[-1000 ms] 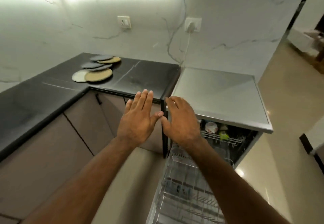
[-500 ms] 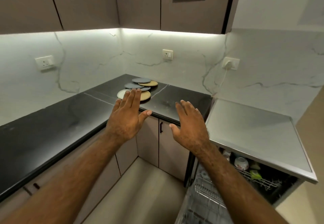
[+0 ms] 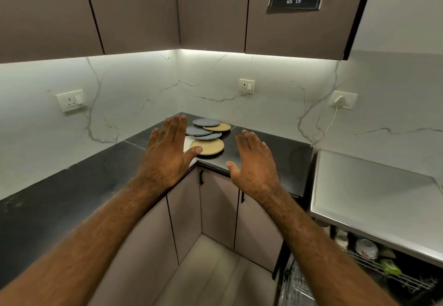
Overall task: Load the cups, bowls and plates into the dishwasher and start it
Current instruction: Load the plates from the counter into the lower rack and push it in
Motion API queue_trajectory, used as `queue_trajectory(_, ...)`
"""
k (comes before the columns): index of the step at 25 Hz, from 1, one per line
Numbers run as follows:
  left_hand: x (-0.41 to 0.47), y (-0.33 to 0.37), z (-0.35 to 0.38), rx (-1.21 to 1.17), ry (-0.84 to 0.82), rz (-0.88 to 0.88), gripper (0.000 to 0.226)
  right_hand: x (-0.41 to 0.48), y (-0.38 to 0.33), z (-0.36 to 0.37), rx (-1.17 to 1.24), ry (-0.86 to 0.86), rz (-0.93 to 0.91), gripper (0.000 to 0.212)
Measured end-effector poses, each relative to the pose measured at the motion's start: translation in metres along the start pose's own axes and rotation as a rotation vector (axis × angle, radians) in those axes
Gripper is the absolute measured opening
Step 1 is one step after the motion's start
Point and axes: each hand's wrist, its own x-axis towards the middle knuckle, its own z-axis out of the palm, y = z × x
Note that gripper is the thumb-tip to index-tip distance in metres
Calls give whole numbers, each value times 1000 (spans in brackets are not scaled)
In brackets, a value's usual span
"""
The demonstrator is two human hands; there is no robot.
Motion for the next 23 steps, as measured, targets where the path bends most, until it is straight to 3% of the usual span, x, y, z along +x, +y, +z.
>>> queue_trajectory(10,91,-69,66,10,-2,15,91,107,15,82,-3,-17,-5,81)
queue_trajectory(23,281,-112,210,-30,-93,-78,91,309,130,207,60,-139,-35,83)
